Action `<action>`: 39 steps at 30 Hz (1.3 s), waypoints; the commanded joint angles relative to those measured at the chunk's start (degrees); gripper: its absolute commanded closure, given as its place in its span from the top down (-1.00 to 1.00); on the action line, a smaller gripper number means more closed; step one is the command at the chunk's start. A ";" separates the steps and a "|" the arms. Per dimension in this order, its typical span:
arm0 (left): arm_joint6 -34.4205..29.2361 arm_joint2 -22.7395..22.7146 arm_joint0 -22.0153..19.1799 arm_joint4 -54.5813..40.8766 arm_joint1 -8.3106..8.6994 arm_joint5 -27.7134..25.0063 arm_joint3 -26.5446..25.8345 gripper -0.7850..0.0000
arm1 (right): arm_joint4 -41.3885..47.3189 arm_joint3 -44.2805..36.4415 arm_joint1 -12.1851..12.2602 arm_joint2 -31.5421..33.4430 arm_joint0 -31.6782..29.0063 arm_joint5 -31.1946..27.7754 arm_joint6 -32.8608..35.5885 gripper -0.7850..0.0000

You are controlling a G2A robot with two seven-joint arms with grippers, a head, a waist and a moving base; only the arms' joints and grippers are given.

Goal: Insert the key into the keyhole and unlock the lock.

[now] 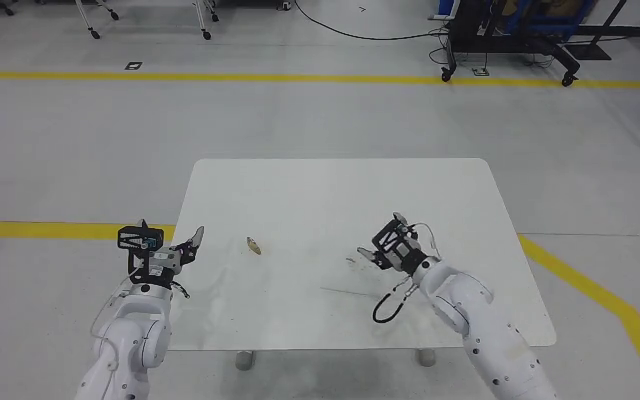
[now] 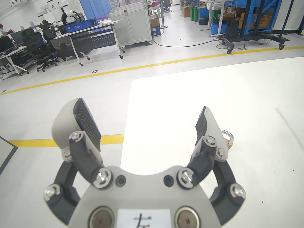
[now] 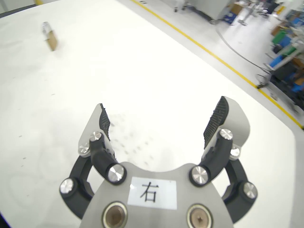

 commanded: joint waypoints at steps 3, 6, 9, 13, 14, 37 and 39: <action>0.00 0.00 0.00 0.00 0.00 0.00 0.00 1.00 | 1.02 6.09 -0.58 -4.99 6.41 -10.20 0.00 1.00; 0.00 0.00 0.00 0.00 0.00 0.00 0.00 1.00 | -1.86 8.98 -0.60 -7.11 10.06 -15.98 1.08 1.00; 0.00 0.00 0.00 0.00 0.00 0.00 0.00 1.00 | -4.31 10.84 -0.49 -8.40 12.35 -20.13 1.35 0.23; 0.00 0.00 0.00 0.00 0.00 0.00 0.00 1.00 | -5.95 12.51 -0.40 -9.26 14.47 -22.89 2.80 -0.19; 0.00 0.00 0.00 0.00 0.00 0.00 0.00 1.00 | -6.22 12.85 -0.37 -9.39 14.86 -23.37 3.33 -0.18; 0.00 0.00 0.00 0.00 0.00 0.00 0.00 1.00 | -5.42 17.49 -0.35 -10.53 17.65 -22.39 0.08 -1.00; 0.00 0.00 0.00 0.00 0.00 0.00 0.00 1.00 | -4.60 19.20 -0.27 -10.21 16.77 -21.55 -5.41 -1.00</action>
